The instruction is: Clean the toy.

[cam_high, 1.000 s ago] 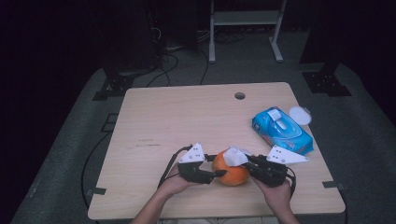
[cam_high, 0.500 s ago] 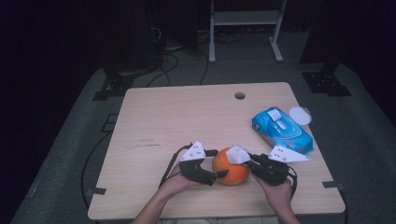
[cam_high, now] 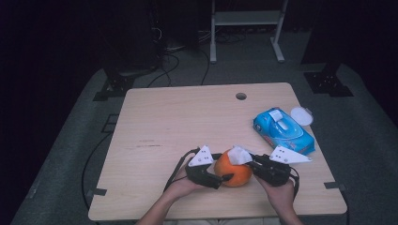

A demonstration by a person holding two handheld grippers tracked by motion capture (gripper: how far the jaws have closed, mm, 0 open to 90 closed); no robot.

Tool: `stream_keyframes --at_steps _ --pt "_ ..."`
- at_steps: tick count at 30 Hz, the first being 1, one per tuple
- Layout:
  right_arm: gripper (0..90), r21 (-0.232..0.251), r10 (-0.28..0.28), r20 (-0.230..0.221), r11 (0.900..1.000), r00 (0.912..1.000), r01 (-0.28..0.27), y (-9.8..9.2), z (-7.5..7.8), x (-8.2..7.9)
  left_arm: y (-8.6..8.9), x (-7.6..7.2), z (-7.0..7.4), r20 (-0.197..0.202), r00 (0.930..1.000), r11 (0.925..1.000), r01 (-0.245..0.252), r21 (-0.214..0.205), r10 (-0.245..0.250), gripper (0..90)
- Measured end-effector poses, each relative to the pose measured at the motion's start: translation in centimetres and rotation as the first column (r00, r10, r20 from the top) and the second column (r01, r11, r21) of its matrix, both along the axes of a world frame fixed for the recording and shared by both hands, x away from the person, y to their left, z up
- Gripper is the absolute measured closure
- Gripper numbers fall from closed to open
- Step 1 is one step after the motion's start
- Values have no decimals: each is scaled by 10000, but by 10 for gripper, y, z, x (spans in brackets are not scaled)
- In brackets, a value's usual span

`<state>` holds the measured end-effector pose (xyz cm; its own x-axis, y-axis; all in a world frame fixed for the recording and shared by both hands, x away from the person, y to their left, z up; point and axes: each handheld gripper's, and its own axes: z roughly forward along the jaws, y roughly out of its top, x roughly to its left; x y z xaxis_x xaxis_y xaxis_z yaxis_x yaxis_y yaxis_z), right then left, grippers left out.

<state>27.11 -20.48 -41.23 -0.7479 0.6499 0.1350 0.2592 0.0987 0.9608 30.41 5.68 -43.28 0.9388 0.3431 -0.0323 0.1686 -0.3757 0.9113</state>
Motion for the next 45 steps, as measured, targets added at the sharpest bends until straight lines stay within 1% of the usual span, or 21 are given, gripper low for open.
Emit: stream_keyframes --at_steps 2,4,6,9,11,13,16,18,22,24,26,29,30,31,33,34,36,37,39,42,45 --pt "813 262 -97 -130 9996 9999 100 -6 0 3 2 -1 5 -67 10000 10000 32 -49 -32 406" --pt "814 251 -190 -187 9995 9996 195 -8 0 3 4 1 8 -250 9997 10000 -7 -96 4 421" --pt "814 176 -140 -55 9997 9999 141 -3 1 -1 6 2 10 -413 9991 10000 -58 -28 57 427" --pt "814 206 367 249 9991 9990 -373 7 4 -7 5 2 12 -649 9976 9998 -223 9 223 432" --pt "814 -63 605 528 9982 9968 -603 13 6 -10 7 2 14 -700 9974 9998 -190 51 193 434" --pt "814 -10 553 409 9985 9976 -553 8 6 -8 9 2 16 -778 9965 9996 -297 -34 293 438" --pt "814 2 131 163 9999 9998 -131 -1 3 -4 12 3 18 -812 9953 9984 -547 -119 535 440" --pt "814 15 195 173 9998 9997 -195 2 2 -5 12 4 17 -920 9934 9975 -693 -109 680 439" --pt "814 -243 820 388 9964 9959 -811 17 3 -11 11 5 15 -1045 9914 9966 -808 -164 787 434" --pt "814 -221 760 336 9969 9965 -752 15 3 -8 11 5 13 -1094 9923 9978 -614 -254 583 406" --pt "814 -59 585 129 9983 9982 -584 9 0 -4 10 5 11 -1134 9930 9987 -374 -343 333 324" --pt "815 -136 445 90 9989 9990 -444 4 -2 -3 9 8 8 -948 9943 9980 -527 -340 493 189" --pt "814 -160 433 86 9989 9990 -432 5 -2 -4 8 7 7 -914 9946 9981 -532 -309 502 181" --pt "814 -228 417 176 9989 9990 -413 6 -1 -5 7 6 6 -818 9957 9987 -452 -215 433 190" --pt "813 -356 569 251 9978 9981 -560 13 1 -9 4 2 4 -577 9981 9996 -234 -135 226 264" --pt "813 -544 744 448 9959 9962 -719 18 2 -12 3 0 3 -454 9989 9999 -142 -80 138 307" --pt "815 -715 888 513 9938 9947 -850 23 5 -13 -2 -5 3 -142 9999 9999 54 140 -52 350" --pt "815 -798 856 602 9935 9945 -806 22 6 -11 -2 -6 4 -13 10000 9998 59 197 -58 362" --pt "815 -512 597 436 9970 9973 -575 13 6 -7 -2 -6 4 -58 9999 9998 144 159 -143 375" --pt "814 -462 -322 153 9984 9994 329 -7 2 1 0 -6 3 -37 9993 9993 363 120 -363 364" --pt "815 -450 -496 -274 9978 9984 483 -18 -4 4 3 -1 2 -363 9989 9991 295 -293 -306 231"
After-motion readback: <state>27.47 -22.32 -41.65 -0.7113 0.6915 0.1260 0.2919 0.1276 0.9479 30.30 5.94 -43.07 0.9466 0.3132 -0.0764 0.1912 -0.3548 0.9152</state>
